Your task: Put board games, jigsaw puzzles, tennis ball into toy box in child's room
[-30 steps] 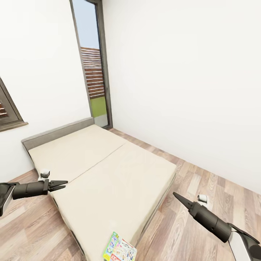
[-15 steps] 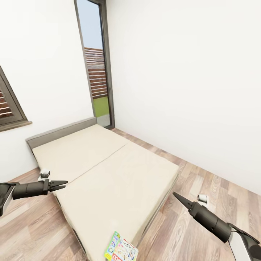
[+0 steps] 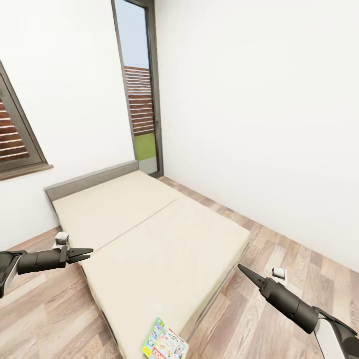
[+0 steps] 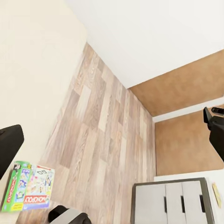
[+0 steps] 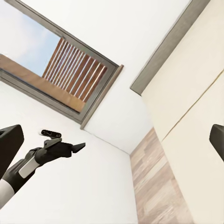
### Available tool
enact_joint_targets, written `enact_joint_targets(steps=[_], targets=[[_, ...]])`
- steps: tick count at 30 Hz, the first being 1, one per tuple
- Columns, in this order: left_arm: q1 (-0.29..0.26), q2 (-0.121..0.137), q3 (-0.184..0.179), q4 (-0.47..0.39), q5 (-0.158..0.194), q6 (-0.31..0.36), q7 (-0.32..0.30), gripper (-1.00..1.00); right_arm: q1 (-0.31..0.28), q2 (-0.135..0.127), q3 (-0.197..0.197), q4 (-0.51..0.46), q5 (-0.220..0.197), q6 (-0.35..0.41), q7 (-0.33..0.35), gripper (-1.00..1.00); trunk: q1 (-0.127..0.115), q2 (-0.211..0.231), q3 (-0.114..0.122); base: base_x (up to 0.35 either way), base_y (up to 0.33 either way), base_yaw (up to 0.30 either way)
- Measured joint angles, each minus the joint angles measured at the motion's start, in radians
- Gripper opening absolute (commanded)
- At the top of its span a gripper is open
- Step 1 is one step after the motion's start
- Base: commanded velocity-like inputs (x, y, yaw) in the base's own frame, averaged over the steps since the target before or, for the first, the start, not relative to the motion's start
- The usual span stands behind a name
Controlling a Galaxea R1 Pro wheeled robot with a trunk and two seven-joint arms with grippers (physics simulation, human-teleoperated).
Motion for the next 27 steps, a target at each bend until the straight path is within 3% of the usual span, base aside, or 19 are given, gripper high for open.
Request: enact_joint_targets(steps=[7,27], targets=[[0.000,0.000,0.000,0.000,0.000,0.000,0.000,1.00,0.000,0.000,0.000,-0.001,0.000,0.000,0.000,1.00,0.000,0.000,0.000,0.000,-0.173,0.150],[0.000,0.000,0.000,0.000,0.001,0.000,0.000,1.00,0.000,0.000,0.000,-0.002,0.000,0.000,0.000,1.00,0.000,0.000,0.007,0.000,-0.268,0.272]])
